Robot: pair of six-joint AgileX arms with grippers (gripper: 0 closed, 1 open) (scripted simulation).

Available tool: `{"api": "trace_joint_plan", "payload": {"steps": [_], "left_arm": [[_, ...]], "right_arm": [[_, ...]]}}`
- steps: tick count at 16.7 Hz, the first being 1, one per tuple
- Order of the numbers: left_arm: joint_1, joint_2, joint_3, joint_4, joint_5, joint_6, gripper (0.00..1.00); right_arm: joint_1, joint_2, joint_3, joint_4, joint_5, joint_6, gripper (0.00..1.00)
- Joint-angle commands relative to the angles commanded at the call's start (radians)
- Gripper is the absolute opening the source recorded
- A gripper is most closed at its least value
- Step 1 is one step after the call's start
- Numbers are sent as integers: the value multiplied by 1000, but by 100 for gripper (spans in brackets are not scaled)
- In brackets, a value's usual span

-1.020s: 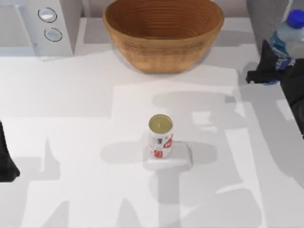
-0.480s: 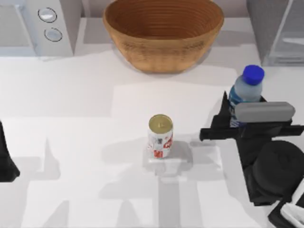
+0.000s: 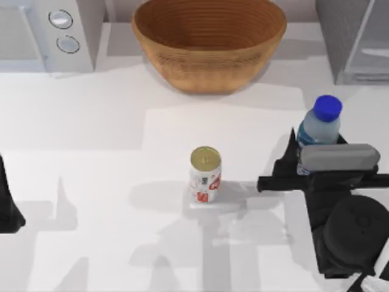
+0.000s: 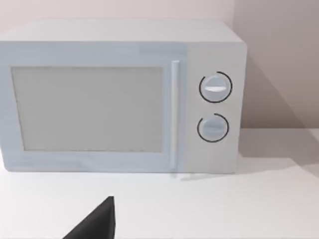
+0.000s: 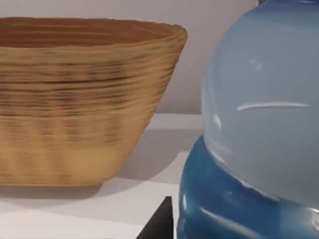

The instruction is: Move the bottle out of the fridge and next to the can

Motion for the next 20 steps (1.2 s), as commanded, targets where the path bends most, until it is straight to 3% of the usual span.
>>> {"api": "trace_joint_plan", "payload": {"steps": [5, 18, 20], "left_arm": [[0, 0, 0, 0, 0, 0, 100], [0, 0, 0, 0, 0, 0, 100], [0, 0, 0, 0, 0, 0, 100]], "right_arm": [[4, 1, -3, 2, 2, -3, 0], [4, 1, -3, 2, 2, -3, 98], [4, 1, -3, 2, 2, -3, 100]]}}
